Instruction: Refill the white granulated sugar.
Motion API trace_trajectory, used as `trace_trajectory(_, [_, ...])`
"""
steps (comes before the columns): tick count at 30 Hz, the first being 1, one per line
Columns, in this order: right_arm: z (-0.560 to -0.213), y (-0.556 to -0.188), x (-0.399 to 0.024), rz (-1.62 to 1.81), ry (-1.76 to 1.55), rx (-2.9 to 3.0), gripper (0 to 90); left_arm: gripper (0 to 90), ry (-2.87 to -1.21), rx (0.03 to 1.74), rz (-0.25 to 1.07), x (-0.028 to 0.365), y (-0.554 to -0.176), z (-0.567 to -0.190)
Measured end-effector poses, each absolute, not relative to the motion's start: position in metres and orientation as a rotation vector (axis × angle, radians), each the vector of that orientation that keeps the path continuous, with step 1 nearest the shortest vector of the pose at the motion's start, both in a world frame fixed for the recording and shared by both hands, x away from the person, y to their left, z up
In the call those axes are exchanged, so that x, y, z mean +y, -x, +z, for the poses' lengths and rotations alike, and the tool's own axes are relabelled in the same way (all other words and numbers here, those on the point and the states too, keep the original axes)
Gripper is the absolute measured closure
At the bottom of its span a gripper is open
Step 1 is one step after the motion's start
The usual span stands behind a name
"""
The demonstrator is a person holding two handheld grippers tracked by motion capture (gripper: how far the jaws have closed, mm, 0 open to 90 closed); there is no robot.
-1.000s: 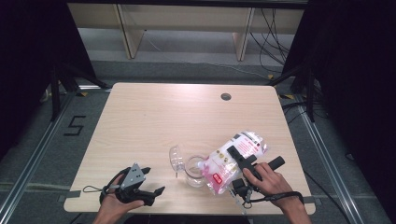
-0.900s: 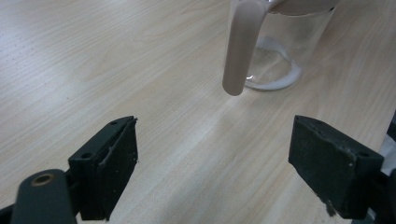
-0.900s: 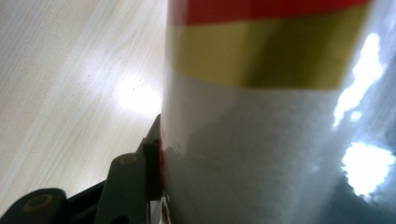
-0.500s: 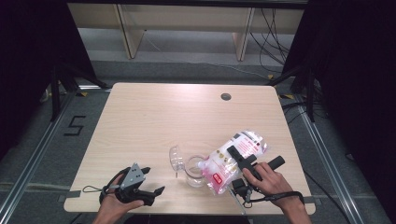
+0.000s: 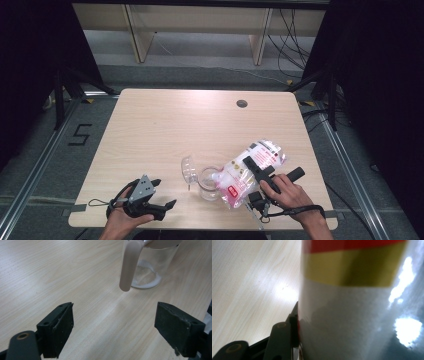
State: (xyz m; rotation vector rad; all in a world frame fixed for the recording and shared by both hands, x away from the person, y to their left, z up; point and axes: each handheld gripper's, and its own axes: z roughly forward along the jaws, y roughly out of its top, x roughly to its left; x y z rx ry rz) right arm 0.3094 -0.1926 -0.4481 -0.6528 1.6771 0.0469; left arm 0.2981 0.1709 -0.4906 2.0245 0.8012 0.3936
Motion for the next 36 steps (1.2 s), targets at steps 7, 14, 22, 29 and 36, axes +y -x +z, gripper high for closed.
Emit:
trace_trajectory(7, [-0.4502, -0.3095, -0.1946, 0.084, 0.611, 1.681, 52.8, 15.3, -2.025, 0.801, 0.394, 0.171, -0.2981, -0.4906])
trace_trajectory(14, [-0.4491, -0.3091, -0.1949, 0.067, 0.618, 1.675, 52.9, 15.3, -2.04, 0.77, 0.409, 0.1721, -0.2997, -0.49])
trace_trajectory(22, [-0.4468, -0.309, -0.1933, 0.033, 0.659, 1.669, 53.1, 15.3, -2.028, 0.789, 0.398, 0.1712, -0.2989, -0.4907])
trace_trajectory(29, [-0.4468, -0.3096, -0.1939, 0.041, 0.663, 1.657, 53.2, 15.3, -2.023, 0.793, 0.395, 0.1708, -0.2988, -0.4909])
trace_trajectory(36, [-0.4476, -0.3096, -0.1938, 0.037, 0.662, 1.658, 53.3, 15.3, -2.038, 0.773, 0.405, 0.1723, -0.2997, -0.4899])
